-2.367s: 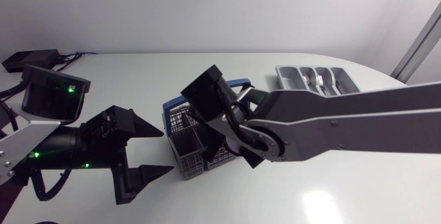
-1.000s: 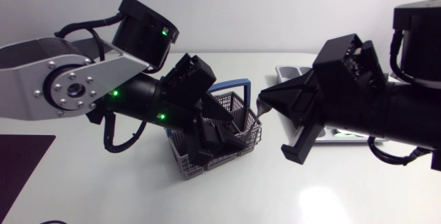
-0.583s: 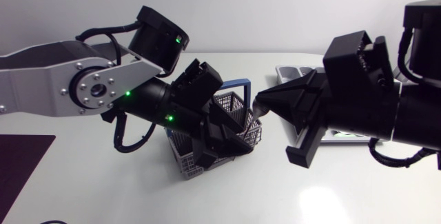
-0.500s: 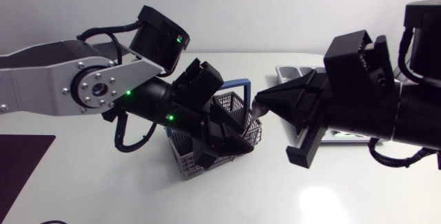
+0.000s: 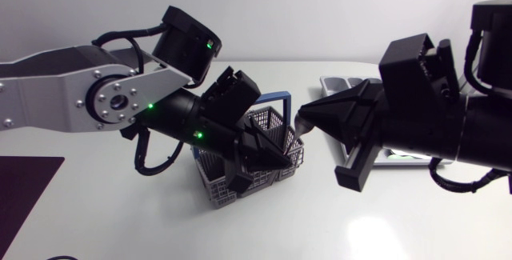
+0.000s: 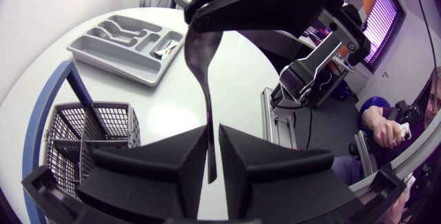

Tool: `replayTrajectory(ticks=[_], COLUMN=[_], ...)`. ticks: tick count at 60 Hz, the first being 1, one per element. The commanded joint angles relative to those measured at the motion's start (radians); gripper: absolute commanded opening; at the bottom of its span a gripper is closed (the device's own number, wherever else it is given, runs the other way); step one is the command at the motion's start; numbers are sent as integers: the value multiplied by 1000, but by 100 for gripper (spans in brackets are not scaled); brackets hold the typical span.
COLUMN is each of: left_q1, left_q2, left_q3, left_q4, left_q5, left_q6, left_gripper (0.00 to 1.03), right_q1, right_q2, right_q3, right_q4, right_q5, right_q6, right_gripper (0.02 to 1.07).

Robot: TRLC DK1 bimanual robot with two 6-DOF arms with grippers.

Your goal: Unload the cutlery basket into the drawer organizer.

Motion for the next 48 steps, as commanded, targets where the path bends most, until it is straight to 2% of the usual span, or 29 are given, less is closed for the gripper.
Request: replayTrajectory(ticks=[1, 4, 41, 44, 48], left_q1=[8, 8, 28, 26, 29], left_q2=[16, 14, -9, -12, -13], left_q3=[20, 20, 9, 8, 8], left_q4=[4, 4, -10, -12, -12], left_q5=[18, 21, 23, 23, 20], left_q6=[-27, -27, -47, -45, -45], left_gripper=[6, 3, 3, 3, 3], right_q1=[-5, -5, -40, -44, -45], right_q2=[-5, -7, -2, -4, -2], right_q3=[6, 6, -14, -17, -19], right_q4=[14, 14, 26, 27, 35], right_q5=[-14, -14, -14, -14, -12], right_q6=[21, 21, 21, 22, 33], right_gripper=[9, 9, 13, 21, 39])
